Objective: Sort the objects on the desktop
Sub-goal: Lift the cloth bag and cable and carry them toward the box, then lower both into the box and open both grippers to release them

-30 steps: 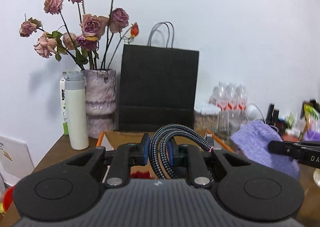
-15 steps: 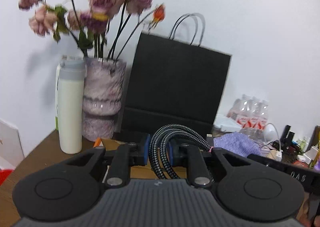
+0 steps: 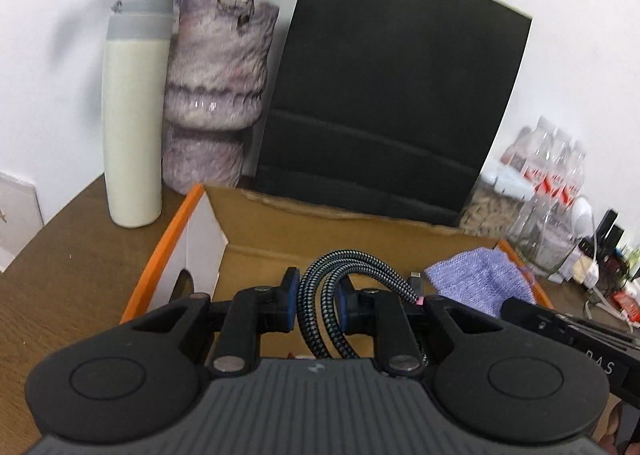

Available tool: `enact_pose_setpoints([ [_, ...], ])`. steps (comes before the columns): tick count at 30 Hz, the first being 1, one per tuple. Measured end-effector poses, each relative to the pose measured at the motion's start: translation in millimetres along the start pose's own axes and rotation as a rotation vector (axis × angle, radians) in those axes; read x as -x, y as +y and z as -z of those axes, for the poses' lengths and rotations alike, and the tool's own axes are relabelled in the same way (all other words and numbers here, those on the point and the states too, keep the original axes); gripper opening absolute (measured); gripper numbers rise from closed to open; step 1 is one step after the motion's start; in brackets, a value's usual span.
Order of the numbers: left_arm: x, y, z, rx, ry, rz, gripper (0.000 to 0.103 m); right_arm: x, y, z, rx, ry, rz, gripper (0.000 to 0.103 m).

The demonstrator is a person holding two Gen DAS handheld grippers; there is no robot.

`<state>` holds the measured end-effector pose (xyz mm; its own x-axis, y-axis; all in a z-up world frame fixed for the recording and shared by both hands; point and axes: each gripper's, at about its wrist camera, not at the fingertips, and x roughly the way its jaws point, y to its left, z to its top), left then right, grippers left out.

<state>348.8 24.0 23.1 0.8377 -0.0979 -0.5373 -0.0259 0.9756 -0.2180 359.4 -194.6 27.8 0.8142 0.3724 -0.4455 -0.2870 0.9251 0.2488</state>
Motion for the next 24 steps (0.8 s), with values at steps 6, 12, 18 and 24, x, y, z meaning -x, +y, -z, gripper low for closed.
enact_pose_setpoints([
  [6,-6,-1,4,-0.011,0.03,-0.013,0.019,-6,0,6,0.008,0.037,0.024,0.005],
  [12,-1,-6,4,-0.038,0.01,-0.019,0.037,-8,3,9,0.029,0.061,0.04,0.02],
  [18,15,-13,1,-0.068,-0.054,-0.035,0.103,-1,9,8,0.073,0.05,0.067,0.09],
  [24,29,-23,0,-0.101,-0.099,-0.056,0.103,10,13,2,0.084,0.045,0.071,0.102],
])
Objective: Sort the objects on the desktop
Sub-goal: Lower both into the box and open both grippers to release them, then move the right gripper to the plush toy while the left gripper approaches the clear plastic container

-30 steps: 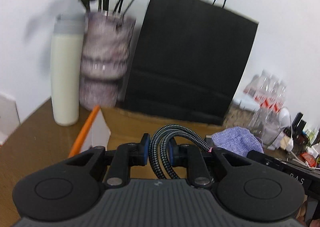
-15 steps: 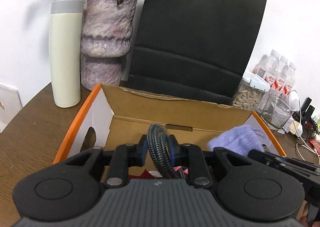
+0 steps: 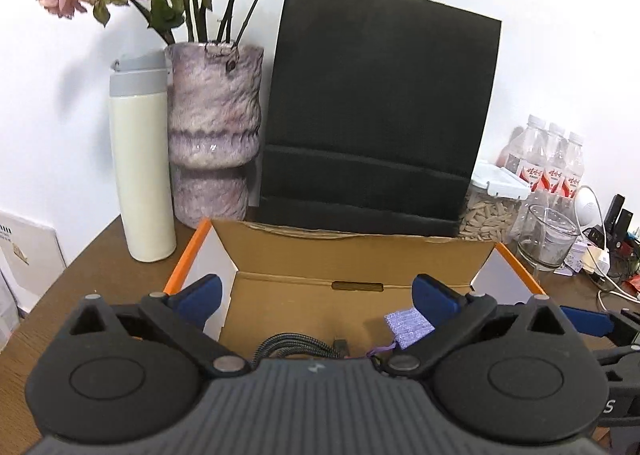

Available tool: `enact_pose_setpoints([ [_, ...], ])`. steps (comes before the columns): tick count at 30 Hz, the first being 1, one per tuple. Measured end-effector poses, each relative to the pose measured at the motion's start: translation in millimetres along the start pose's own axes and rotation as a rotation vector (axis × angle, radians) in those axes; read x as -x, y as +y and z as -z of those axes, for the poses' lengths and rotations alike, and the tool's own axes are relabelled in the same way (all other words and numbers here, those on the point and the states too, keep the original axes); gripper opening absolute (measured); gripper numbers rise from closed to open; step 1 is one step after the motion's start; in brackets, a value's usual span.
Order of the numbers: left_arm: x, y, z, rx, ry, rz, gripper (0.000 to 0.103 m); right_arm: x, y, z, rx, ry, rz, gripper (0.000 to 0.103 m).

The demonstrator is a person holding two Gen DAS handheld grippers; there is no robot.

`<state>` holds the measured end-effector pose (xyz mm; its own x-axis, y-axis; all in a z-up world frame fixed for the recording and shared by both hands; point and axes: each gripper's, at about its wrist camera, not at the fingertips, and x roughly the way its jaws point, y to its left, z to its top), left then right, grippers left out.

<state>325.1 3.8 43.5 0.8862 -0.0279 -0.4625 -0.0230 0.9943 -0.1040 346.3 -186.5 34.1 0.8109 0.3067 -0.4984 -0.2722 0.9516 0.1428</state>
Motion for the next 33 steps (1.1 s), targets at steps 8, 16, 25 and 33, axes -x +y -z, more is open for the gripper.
enact_pose_setpoints([
  [8,12,-2,0,-0.009,-0.034,0.0,0.103,13,6,-3,0.023,-0.012,0.004,0.103],
  [16,34,-2,2,0.003,-0.098,0.027,0.103,32,15,-3,0.056,-0.029,0.002,0.103],
  [25,65,-4,14,-0.027,-0.129,0.049,0.103,68,24,5,0.102,-0.071,-0.016,0.103],
  [33,95,-2,35,-0.068,-0.124,0.072,0.103,98,30,22,0.148,-0.083,-0.016,0.103],
])
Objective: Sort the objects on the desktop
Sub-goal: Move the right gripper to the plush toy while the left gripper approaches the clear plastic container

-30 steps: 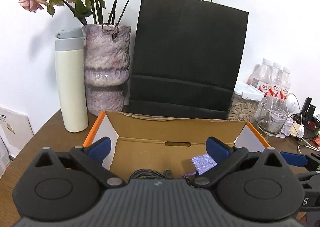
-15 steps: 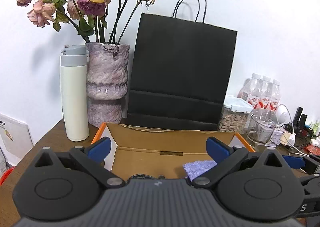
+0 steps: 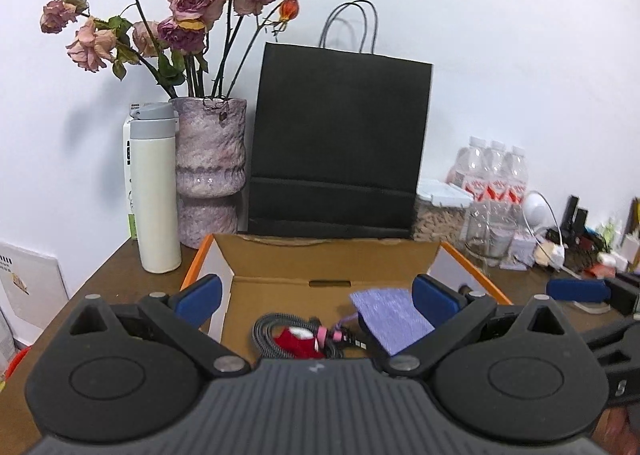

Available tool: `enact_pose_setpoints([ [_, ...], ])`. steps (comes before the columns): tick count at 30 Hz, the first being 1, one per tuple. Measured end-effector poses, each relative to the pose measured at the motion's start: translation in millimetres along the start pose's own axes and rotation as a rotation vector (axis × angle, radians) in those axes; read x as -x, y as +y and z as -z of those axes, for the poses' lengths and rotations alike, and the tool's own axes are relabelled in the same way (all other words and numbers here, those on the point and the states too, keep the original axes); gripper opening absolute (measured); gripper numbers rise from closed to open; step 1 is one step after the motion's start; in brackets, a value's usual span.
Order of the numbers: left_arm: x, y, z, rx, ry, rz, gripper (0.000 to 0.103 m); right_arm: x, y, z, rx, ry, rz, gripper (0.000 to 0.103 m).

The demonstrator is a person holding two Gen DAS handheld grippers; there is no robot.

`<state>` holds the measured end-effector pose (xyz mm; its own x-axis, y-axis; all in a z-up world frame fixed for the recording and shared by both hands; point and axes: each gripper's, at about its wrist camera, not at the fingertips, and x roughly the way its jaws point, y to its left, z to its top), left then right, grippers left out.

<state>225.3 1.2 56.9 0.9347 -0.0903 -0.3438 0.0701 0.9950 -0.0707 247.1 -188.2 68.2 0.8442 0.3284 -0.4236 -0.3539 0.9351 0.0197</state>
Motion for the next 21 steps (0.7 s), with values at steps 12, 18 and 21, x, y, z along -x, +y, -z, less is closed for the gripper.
enact_pose_setpoints([
  [12,51,22,23,-0.003,0.021,-0.036,0.103,49,-6,34,-0.011,0.047,0.03,0.103],
  [18,66,34,37,0.01,0.057,-0.057,0.103,71,-11,56,-0.051,0.072,0.028,0.103],
  [21,72,36,45,0.007,0.081,-0.064,0.103,78,-8,67,-0.055,0.093,0.008,0.103],
])
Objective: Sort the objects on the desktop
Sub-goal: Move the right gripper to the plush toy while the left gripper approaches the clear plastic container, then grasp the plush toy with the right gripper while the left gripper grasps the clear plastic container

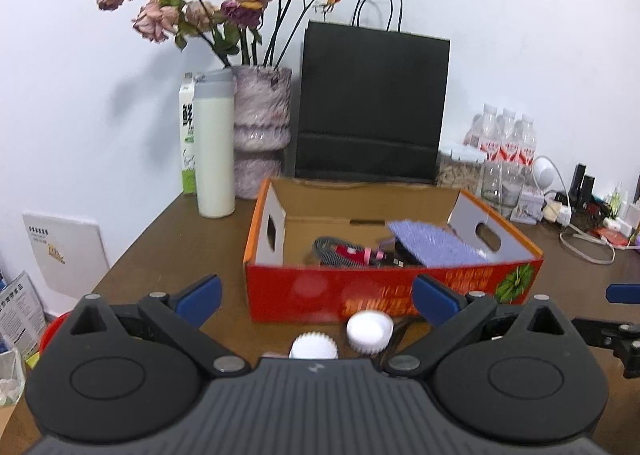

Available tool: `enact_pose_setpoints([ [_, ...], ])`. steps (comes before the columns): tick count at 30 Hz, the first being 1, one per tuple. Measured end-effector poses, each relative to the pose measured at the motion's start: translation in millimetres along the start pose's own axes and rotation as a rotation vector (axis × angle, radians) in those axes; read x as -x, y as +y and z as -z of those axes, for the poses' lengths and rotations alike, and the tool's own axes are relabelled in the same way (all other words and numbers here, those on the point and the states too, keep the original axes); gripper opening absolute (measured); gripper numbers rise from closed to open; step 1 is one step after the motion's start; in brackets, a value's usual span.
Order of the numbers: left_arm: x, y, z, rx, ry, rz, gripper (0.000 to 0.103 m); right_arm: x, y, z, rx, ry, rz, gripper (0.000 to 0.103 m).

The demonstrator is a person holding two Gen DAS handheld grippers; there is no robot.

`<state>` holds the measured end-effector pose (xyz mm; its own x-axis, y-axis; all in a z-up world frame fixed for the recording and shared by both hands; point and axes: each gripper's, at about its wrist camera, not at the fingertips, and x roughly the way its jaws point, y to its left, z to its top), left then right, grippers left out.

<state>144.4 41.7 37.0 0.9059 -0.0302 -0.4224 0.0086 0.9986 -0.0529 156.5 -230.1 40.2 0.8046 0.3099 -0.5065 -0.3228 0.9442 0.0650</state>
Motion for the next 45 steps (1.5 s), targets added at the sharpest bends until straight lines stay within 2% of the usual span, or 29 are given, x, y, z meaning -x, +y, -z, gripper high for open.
enact_pose_setpoints([
  [7,15,3,17,-0.006,0.023,0.001,0.103,5,15,22,0.003,0.055,-0.053,0.103],
  [14,21,5,25,-0.007,0.041,0.009,0.103,-2,37,23,0.042,0.076,-0.103,0.103],
  [19,20,8,28,0.0,0.053,0.012,0.103,-20,46,21,0.07,0.119,-0.104,0.103],
  [29,9,15,36,0.031,0.09,0.014,0.103,-49,43,30,0.04,0.208,-0.09,0.103],
  [32,7,16,37,0.032,0.098,0.013,0.103,-52,40,32,0.025,0.214,-0.112,0.096],
  [34,6,15,37,0.03,0.101,0.014,0.103,-52,39,32,0.018,0.211,-0.137,0.082],
  [39,5,13,38,0.022,0.108,0.013,0.103,-47,37,31,0.014,0.188,-0.144,0.073],
  [45,4,8,37,0.008,0.112,0.014,0.103,-40,33,26,-0.003,0.152,-0.145,0.073],
])
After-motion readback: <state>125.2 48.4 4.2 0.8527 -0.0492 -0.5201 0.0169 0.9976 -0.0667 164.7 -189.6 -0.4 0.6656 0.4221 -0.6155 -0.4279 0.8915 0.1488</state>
